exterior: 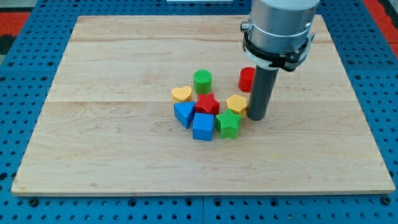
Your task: Push the circle to the group of blocks
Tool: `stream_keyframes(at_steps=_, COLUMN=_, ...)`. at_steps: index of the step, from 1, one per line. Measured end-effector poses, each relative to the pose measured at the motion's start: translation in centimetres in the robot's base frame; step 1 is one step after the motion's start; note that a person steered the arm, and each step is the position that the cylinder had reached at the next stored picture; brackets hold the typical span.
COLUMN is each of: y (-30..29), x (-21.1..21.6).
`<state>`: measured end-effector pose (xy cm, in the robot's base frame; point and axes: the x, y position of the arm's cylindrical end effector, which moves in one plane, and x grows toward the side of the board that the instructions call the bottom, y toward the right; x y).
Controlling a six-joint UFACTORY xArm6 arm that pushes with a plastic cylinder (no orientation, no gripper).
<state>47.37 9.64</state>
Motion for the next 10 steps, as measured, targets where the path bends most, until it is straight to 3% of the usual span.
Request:
stream_keyframes(at_steps=1, y=3.5, x=-2.5)
stream_keyframes(at_steps=2, y=4.7, x=-7.8)
stream_keyframes(at_steps=3, y=3.9, x=-9.6)
stream_keyframes(at_steps=5, y=-4.8, x=-6.6)
stream_keyframes(at_steps=6, y=-0.8, x=-9.1)
stream_keyframes(at_steps=7, y=-4.2, x=-12.5)
stream_keyframes(at_steps=8, y=-10.7, x=-12.7)
stream_keyframes(at_steps=10, y=-13.1, x=-9.9)
